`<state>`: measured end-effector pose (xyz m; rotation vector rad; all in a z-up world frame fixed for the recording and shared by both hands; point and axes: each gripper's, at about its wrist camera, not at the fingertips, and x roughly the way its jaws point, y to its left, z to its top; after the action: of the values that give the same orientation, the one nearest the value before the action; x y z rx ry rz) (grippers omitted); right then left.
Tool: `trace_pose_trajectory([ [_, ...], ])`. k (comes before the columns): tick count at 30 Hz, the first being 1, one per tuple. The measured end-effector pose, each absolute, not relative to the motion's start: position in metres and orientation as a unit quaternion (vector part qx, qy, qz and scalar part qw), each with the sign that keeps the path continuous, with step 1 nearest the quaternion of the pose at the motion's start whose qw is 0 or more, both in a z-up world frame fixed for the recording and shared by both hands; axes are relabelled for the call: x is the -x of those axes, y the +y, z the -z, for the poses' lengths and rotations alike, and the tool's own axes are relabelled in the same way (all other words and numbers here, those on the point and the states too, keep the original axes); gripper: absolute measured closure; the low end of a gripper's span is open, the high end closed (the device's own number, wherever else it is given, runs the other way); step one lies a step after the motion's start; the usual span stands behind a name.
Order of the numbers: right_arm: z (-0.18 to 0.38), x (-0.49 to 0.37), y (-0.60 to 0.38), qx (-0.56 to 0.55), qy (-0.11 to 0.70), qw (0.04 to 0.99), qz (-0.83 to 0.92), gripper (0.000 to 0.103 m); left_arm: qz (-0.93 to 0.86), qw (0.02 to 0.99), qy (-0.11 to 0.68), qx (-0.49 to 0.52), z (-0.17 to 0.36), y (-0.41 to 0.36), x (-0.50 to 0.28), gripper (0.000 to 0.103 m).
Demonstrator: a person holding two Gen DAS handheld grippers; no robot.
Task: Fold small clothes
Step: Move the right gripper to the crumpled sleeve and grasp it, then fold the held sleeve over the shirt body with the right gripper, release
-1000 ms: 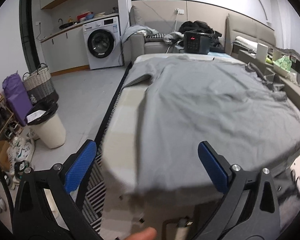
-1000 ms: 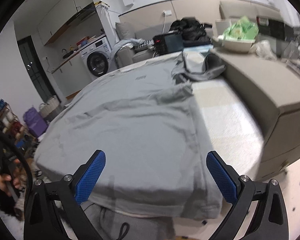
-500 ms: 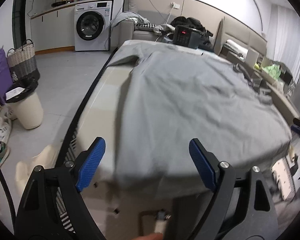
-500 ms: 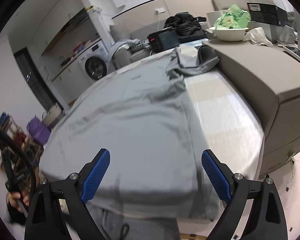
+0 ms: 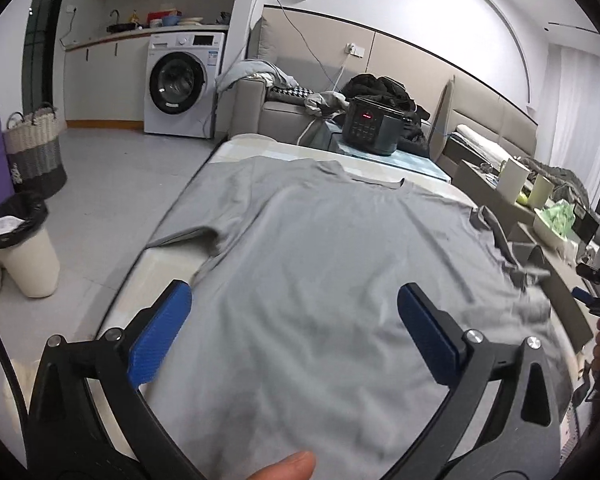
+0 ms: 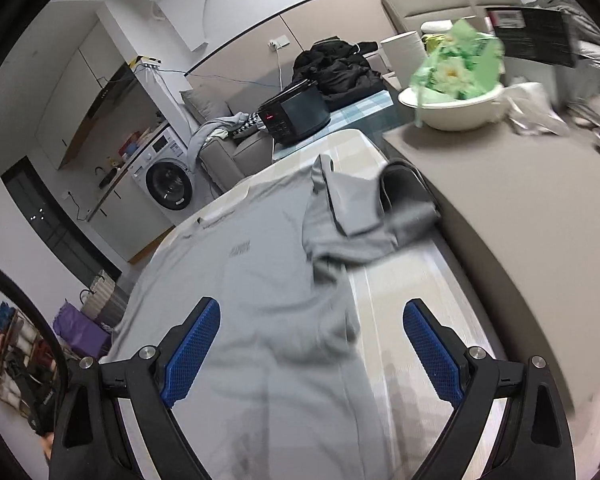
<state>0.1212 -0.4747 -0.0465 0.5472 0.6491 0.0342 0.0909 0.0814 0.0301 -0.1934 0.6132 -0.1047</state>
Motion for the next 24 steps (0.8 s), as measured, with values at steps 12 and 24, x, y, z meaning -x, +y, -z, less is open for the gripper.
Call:
trace_pose_trajectory([
  [12, 0.063, -0.249, -0.525, -0.262, 0.365, 0.892, 0.052, 0.021, 0.071, 0.937, 0.328, 0.097, -0.013, 0.018, -0.200, 0.001],
  [24, 0.085, -0.289, -0.504, -0.169, 0.439, 0.878, 0.086, 0.061, 0.095, 0.936, 0.335, 0.056, 0.006, -0.053, -0.239, 0.001],
])
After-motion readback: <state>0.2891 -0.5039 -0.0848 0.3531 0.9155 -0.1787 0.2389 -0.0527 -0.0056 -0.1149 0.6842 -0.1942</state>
